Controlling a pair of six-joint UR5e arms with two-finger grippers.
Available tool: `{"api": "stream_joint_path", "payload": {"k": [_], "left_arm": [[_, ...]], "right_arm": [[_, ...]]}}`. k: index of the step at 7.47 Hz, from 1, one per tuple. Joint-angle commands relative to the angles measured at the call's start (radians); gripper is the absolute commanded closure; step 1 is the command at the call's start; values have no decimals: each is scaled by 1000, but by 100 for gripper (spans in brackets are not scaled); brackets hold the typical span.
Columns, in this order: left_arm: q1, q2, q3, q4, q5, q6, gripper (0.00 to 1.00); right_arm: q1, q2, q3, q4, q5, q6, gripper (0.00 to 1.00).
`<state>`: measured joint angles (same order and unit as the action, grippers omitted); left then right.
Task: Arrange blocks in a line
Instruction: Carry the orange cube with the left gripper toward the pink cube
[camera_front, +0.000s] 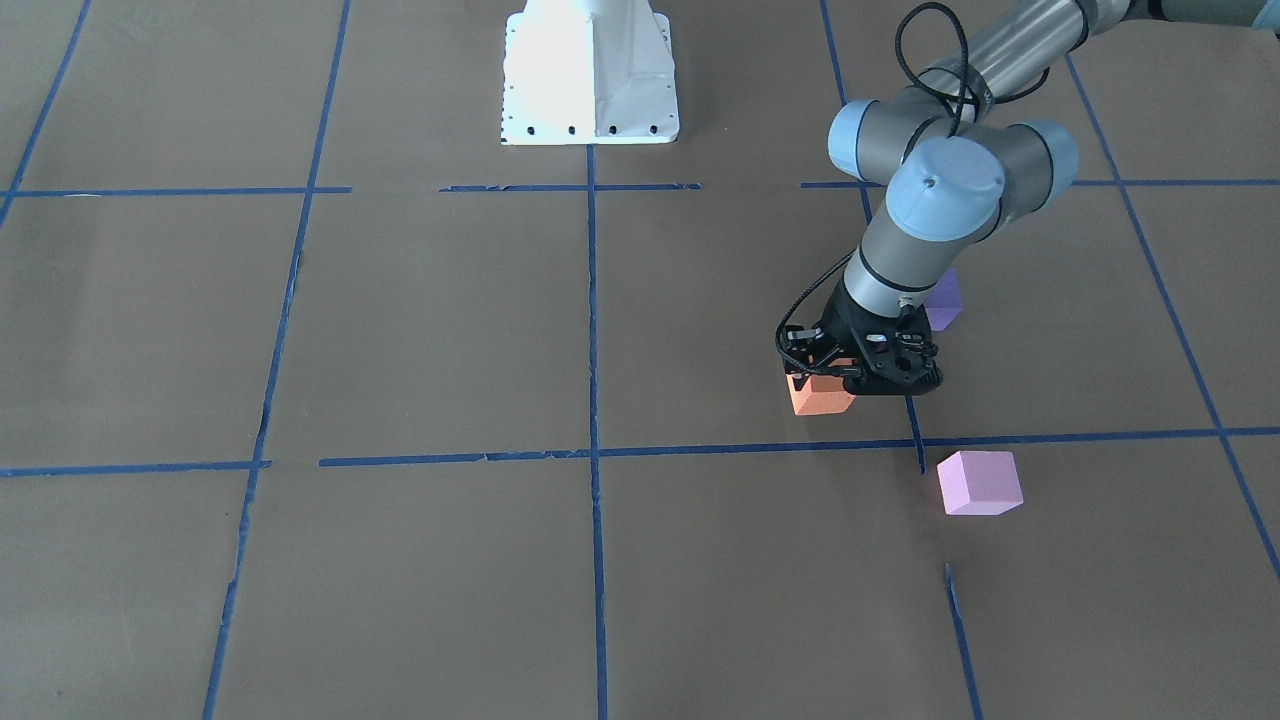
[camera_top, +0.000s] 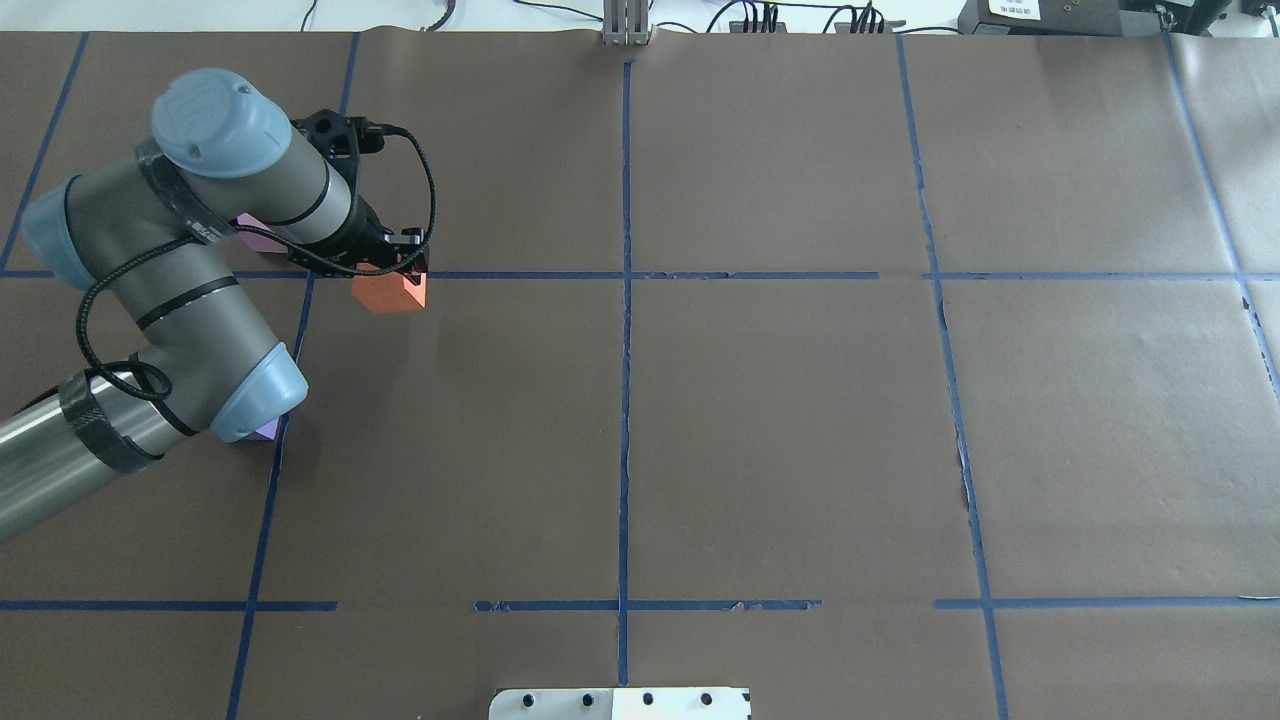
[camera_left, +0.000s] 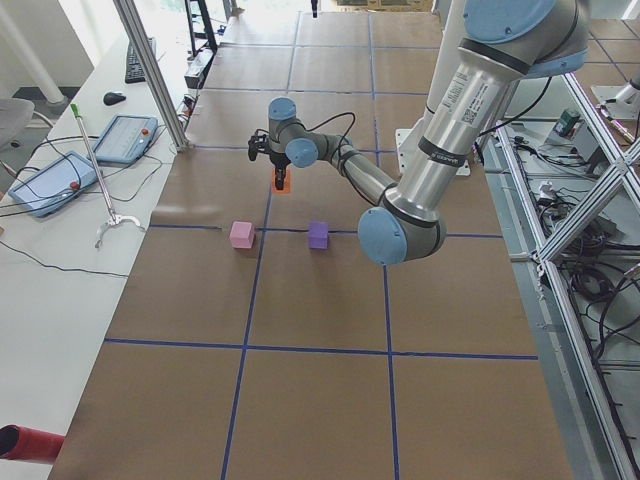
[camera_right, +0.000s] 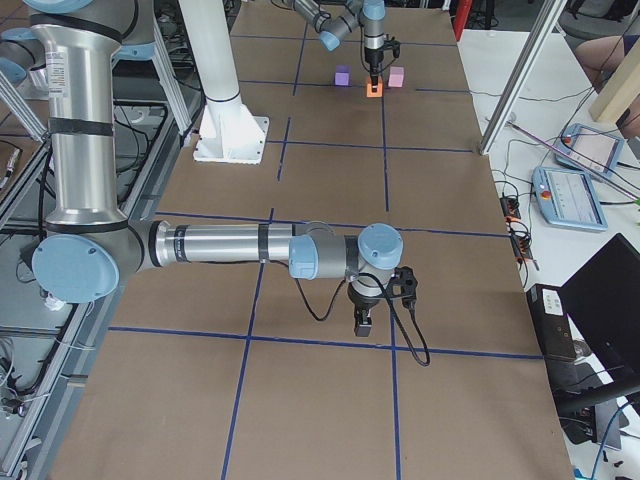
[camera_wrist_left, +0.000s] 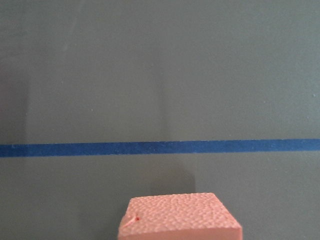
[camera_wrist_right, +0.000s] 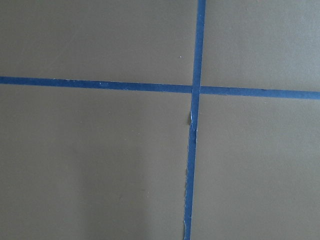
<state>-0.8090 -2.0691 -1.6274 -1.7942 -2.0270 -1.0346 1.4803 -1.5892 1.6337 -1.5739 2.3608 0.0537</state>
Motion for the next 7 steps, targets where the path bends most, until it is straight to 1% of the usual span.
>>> {"api": "stream_joint_path", "payload": {"k": [1, 2, 3, 5, 7], "left_arm": [[-51, 99, -55, 13, -4, 74, 78], [-67, 150, -55, 12, -36, 83, 77], [-79, 184, -55, 9, -39, 137, 76], [-94, 205, -54, 7, -48, 153, 76], [-114, 211, -14, -46, -55, 168, 76]], "right_arm": [[0, 0, 0, 0, 0, 0, 0], [0, 0, 0, 0, 0, 0, 0], [0, 0, 0, 0, 0, 0, 0], [0, 0, 0, 0, 0, 0, 0], [0, 0, 0, 0, 0, 0, 0]]}}
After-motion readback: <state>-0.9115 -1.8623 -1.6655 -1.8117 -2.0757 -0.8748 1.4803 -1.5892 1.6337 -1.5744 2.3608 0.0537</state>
